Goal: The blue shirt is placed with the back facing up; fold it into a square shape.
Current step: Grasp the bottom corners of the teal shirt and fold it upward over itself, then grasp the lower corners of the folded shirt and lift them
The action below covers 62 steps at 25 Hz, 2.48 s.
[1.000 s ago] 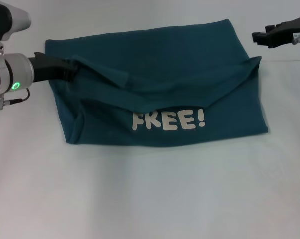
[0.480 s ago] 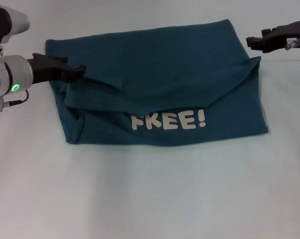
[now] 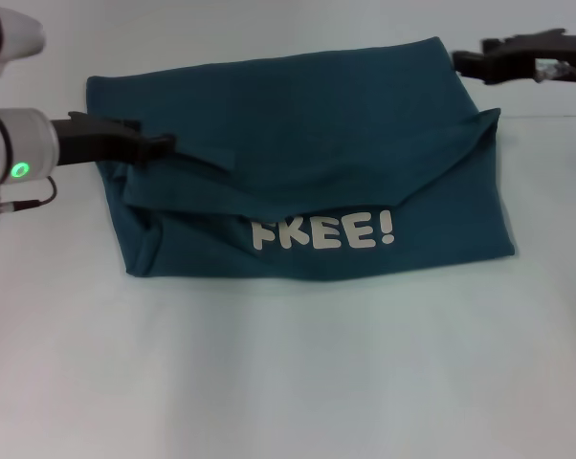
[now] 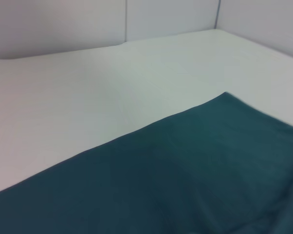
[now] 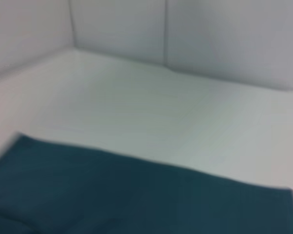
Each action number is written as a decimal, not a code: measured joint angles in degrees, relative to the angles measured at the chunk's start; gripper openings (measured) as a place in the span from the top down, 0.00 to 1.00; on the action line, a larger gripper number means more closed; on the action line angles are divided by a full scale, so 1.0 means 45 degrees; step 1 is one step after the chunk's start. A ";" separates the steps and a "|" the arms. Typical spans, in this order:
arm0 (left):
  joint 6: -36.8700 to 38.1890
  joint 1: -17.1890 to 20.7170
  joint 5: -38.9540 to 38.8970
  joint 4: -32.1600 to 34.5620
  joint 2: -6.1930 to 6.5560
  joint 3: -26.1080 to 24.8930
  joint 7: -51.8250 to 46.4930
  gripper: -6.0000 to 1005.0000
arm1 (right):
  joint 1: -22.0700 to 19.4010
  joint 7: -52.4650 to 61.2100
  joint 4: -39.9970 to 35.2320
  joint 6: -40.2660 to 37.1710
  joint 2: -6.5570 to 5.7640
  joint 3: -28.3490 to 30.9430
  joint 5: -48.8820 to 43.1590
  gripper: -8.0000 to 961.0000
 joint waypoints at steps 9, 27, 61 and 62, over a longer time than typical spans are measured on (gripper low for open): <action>0.2296 0.0814 0.1704 0.2223 0.0008 -0.0066 -0.3116 0.45 | -0.1317 -0.1884 -0.0804 0.0030 -0.0014 -0.1458 0.4427 0.52; 0.2708 0.1574 0.2275 0.2020 -0.0120 0.0206 -0.3883 0.43 | -0.3165 -0.5672 0.0506 -0.0308 -0.0008 -0.2093 0.6652 0.50; 0.0852 0.0933 0.2270 -0.0349 -0.0110 0.2511 -0.2109 0.20 | -0.2458 -0.6381 0.2182 0.0521 -0.0065 -0.2004 0.7412 0.40; 0.0797 0.0919 0.2258 -0.0430 -0.0110 0.2512 -0.2065 0.20 | -0.2393 -0.6384 0.2323 0.0565 -0.0068 -0.2007 0.7412 0.40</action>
